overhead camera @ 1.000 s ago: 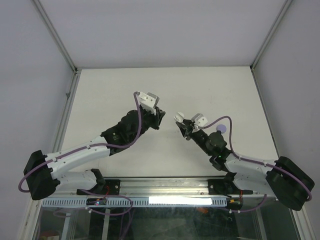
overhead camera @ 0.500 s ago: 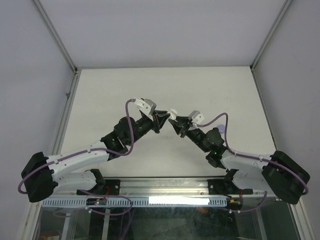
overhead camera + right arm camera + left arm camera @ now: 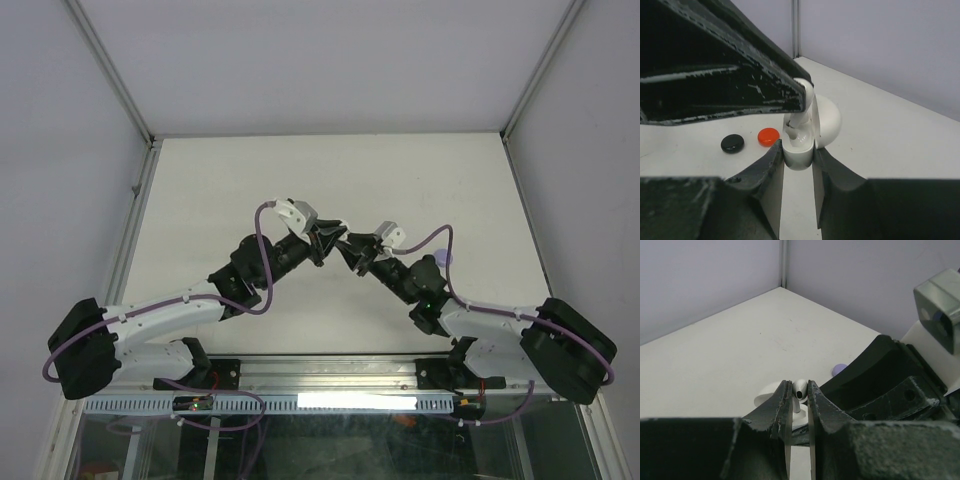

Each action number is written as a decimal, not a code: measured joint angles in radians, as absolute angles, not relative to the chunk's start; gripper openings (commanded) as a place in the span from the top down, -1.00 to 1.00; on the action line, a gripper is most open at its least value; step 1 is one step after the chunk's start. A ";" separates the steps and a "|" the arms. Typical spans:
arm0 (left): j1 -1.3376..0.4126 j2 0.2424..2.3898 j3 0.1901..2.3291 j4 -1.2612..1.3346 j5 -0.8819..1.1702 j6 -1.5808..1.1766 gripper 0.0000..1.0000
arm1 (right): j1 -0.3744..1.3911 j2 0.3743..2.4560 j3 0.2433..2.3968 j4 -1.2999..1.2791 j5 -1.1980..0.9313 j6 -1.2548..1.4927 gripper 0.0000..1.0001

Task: Insert the wireless bluetooth earbuds into the charging case
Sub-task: Place the earbud in the charging case.

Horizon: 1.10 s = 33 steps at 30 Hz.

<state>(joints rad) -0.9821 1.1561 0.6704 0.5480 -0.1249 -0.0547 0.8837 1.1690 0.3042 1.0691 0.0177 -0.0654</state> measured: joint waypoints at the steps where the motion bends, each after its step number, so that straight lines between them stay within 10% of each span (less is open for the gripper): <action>1: -0.982 1.160 0.668 0.548 -0.125 -0.052 0.86 | 0.884 1.166 0.305 1.070 0.018 -0.065 0.77; 33: -0.982 1.128 0.619 0.547 -0.120 -0.002 0.86 | 0.886 1.132 0.305 1.041 0.030 -0.062 0.77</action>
<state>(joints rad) -0.9821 1.1282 0.6189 0.5468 -0.1200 -0.0025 0.8864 1.1320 0.3054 1.0409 0.0296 -0.0620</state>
